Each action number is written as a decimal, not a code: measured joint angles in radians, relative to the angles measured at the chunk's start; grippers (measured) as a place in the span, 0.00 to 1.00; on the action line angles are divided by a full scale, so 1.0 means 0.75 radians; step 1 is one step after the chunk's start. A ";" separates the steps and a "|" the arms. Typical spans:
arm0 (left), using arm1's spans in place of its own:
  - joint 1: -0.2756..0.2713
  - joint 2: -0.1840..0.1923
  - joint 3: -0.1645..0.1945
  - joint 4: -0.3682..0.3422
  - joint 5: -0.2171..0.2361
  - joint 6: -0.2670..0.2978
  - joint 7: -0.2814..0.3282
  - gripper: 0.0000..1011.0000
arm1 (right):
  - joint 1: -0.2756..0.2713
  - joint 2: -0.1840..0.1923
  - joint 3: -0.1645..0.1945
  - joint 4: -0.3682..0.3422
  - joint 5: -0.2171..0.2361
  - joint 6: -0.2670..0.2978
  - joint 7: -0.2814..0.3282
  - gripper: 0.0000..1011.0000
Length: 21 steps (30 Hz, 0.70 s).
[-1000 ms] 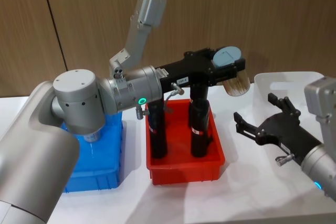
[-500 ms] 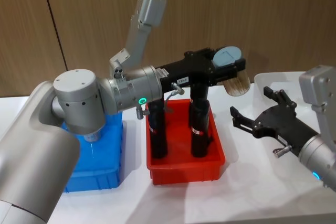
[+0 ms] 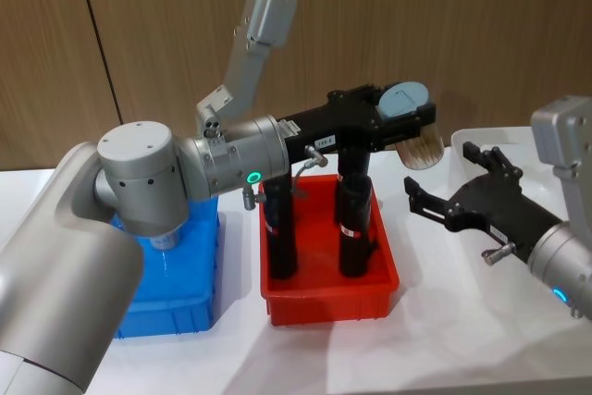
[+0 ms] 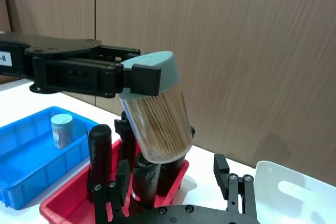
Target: Pick the cotton swabs from the blue box and place them into the white box.
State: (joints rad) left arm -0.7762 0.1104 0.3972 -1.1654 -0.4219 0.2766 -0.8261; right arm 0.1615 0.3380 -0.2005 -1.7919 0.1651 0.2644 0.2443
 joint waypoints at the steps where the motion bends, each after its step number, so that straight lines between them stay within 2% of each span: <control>1: 0.000 0.000 0.000 0.000 0.000 0.000 0.000 0.66 | 0.002 -0.001 0.000 0.000 0.002 0.002 0.001 0.99; 21: 0.000 0.000 0.000 0.000 0.000 0.000 0.000 0.66 | 0.060 -0.014 -0.002 0.023 0.001 0.051 0.056 0.99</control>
State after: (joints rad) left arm -0.7762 0.1105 0.3971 -1.1655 -0.4219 0.2765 -0.8260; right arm 0.2062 0.3272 -0.2020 -1.7746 0.1655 0.3024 0.2864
